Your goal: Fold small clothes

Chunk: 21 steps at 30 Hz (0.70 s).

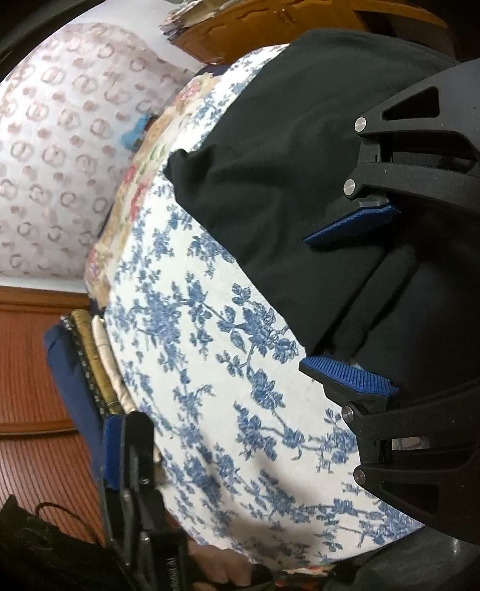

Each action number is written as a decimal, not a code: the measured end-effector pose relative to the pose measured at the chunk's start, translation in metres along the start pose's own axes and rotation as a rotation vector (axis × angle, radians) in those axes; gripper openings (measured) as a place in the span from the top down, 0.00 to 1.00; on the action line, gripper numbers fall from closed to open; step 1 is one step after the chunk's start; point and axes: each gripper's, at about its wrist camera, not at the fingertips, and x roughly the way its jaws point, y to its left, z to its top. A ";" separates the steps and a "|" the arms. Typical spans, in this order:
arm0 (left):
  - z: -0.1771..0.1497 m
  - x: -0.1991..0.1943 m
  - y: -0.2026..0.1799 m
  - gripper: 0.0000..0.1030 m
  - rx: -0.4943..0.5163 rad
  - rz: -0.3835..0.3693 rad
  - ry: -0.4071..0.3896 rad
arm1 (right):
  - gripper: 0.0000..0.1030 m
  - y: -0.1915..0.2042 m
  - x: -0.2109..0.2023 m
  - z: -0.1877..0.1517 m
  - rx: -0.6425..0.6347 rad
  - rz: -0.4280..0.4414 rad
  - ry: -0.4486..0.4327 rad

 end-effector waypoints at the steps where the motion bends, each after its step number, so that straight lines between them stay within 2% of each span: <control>1: 0.002 0.002 0.002 0.51 -0.003 -0.002 0.004 | 0.60 -0.003 -0.001 0.001 0.001 0.005 0.001; 2: 0.003 0.004 0.004 0.51 -0.005 -0.002 0.008 | 0.82 -0.007 -0.004 0.002 0.003 0.022 -0.003; 4: 0.007 0.009 0.006 0.51 -0.007 -0.004 0.019 | 0.88 -0.014 -0.013 0.004 0.020 0.043 -0.029; 8: 0.017 0.021 0.009 0.51 -0.006 -0.013 0.037 | 0.90 -0.036 -0.041 0.009 0.063 0.027 -0.101; 13: 0.032 0.040 0.004 0.51 0.009 -0.032 0.064 | 0.90 -0.098 -0.080 0.014 0.180 -0.022 -0.170; 16: 0.038 0.051 -0.004 0.51 0.031 -0.047 0.083 | 0.90 -0.114 -0.089 0.015 0.213 0.009 -0.178; 21: 0.044 0.068 -0.015 0.51 0.044 -0.063 0.116 | 0.89 -0.119 -0.083 0.016 0.235 0.073 -0.177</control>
